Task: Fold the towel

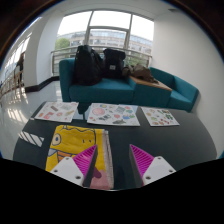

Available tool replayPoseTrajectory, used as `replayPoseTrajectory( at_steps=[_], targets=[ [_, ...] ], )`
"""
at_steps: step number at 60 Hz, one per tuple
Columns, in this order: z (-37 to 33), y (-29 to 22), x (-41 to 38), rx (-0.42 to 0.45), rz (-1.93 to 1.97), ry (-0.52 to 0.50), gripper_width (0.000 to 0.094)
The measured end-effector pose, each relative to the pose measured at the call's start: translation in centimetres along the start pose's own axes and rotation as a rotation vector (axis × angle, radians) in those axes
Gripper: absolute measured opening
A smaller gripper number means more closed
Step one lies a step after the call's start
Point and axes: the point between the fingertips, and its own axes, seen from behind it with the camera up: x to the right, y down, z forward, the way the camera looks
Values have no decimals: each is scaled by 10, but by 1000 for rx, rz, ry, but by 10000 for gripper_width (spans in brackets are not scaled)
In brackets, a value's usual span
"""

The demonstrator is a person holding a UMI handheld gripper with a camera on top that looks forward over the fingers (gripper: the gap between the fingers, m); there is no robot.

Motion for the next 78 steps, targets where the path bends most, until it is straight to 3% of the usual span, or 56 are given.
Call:
replayPoseTrajectory(
  at_steps=[13,23,39,57,78],
  targets=[
    [-92,-26,10,100,80,-108,716],
    [-170,6,11,106,93,-147,781],
    [-253,57,-5,78,78,-231,787],
    [-311,38,11,197,47,-225,786],
    [-328,33,15,243,45,-210,791]
  ],
)
